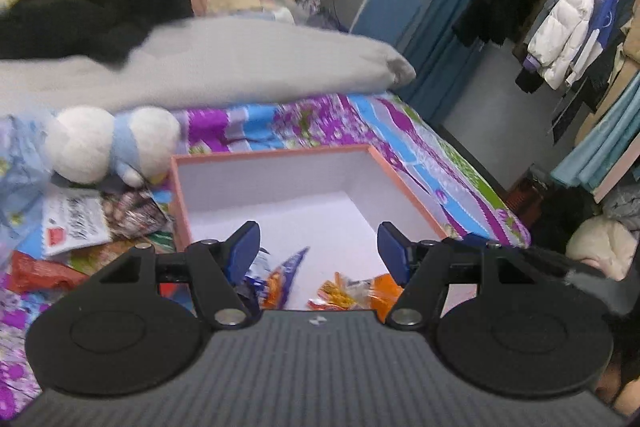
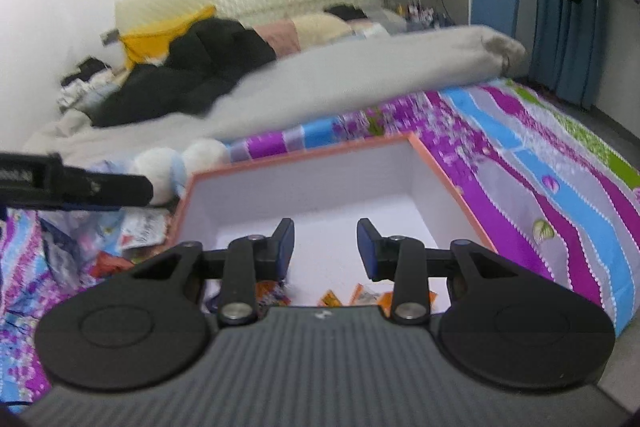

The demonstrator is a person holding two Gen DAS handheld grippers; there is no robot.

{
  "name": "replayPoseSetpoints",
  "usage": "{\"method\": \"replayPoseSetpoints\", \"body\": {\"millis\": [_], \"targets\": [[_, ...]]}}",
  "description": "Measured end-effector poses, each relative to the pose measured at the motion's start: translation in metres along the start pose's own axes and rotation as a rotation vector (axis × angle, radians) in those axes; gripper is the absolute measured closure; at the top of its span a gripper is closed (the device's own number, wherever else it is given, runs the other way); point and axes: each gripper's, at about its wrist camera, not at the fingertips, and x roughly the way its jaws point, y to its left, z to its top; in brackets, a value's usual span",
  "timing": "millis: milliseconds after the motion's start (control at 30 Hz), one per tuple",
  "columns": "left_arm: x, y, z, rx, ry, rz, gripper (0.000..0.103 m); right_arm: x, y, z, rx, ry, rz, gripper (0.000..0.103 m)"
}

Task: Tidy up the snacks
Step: 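Withdraw both tools from the pink box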

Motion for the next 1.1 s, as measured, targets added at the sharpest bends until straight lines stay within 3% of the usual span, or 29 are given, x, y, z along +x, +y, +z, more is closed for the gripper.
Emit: {"method": "replayPoseSetpoints", "body": {"millis": [100,367,500,867,1100], "targets": [[-0.023,0.003,-0.014,0.056,-0.045,0.059,0.033,-0.015,0.01,-0.003,0.002,-0.049,0.036,0.066],[-0.078,0.028,-0.052,0.033,-0.142,0.099,0.033,-0.047,0.046,-0.025,-0.003,-0.119,0.112,0.065],[-0.099,0.036,-0.075,0.049,-0.19,0.157,0.033,-0.054,0.072,-0.042,-0.073,-0.166,0.079,0.065],[-0.144,0.068,-0.113,0.01,-0.249,0.223,0.033,-0.06,0.101,-0.084,-0.067,-0.123,0.155,0.066],[-0.161,0.073,-0.138,0.01,-0.241,0.233,0.033,-0.059,0.126,-0.106,-0.065,-0.106,0.12,0.065]]}}
